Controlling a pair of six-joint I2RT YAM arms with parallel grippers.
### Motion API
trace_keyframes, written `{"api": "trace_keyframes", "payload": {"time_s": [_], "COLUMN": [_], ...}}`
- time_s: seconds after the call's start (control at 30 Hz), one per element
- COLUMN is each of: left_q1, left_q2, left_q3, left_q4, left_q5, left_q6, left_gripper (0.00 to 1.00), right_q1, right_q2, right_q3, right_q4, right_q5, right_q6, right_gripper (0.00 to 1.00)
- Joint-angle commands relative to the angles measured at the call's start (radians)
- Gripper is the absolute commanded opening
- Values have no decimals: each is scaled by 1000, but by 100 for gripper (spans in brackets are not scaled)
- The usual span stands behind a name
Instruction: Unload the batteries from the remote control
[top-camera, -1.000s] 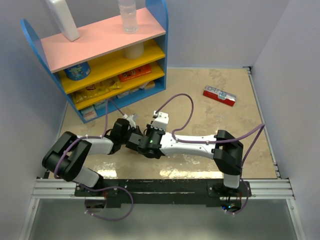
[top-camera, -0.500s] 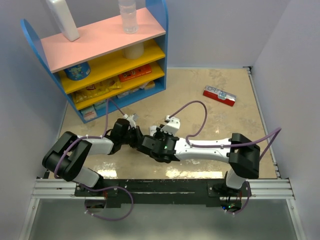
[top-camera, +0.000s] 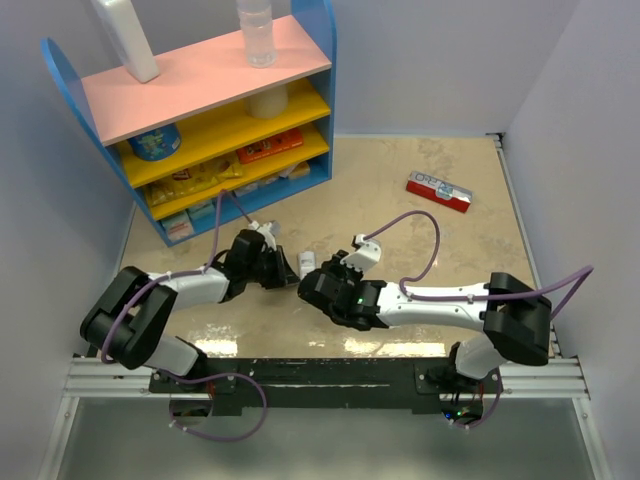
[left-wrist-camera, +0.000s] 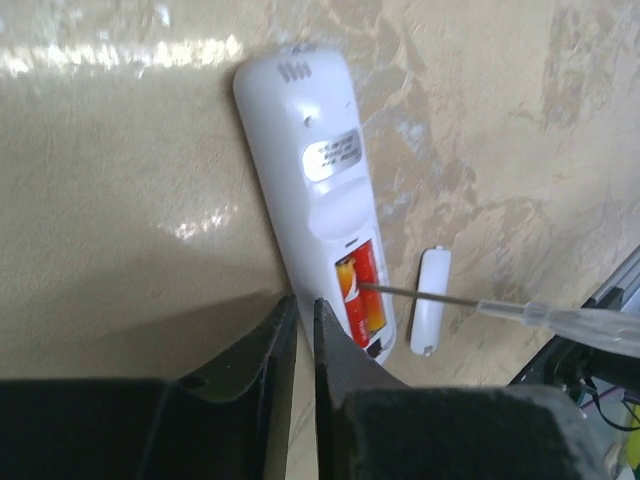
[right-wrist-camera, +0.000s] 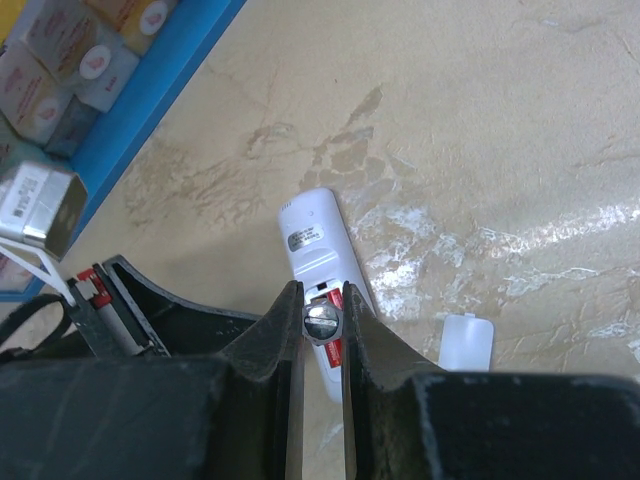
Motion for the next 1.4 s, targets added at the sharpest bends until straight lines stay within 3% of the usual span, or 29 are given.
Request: {"api": "trace_keyframes", "payload": {"time_s": [0.0,0.63,0.87,1.37], "left_q1": [-7,-7,-7,-15], "left_q2": [-38,146,182,180], "left_q3": [96,110,84,66], "left_q4": [-67,17,48,23], "left_q5": [-63,-56,-51,-65], "left_q6": [46,70,64,61], "left_gripper": [18,24,24,24], "right_q1": [12,-23,-66,-137], "right_q2": [89,51,-10,-104], "right_q3": [-65,-134,-255,-401], "right_q4": [52,144,306,472], "right_q5": [-361,-395,-439,-484], "right_q6": [13,-57,-100,-154], "right_gripper": [0,0,0,0]}}
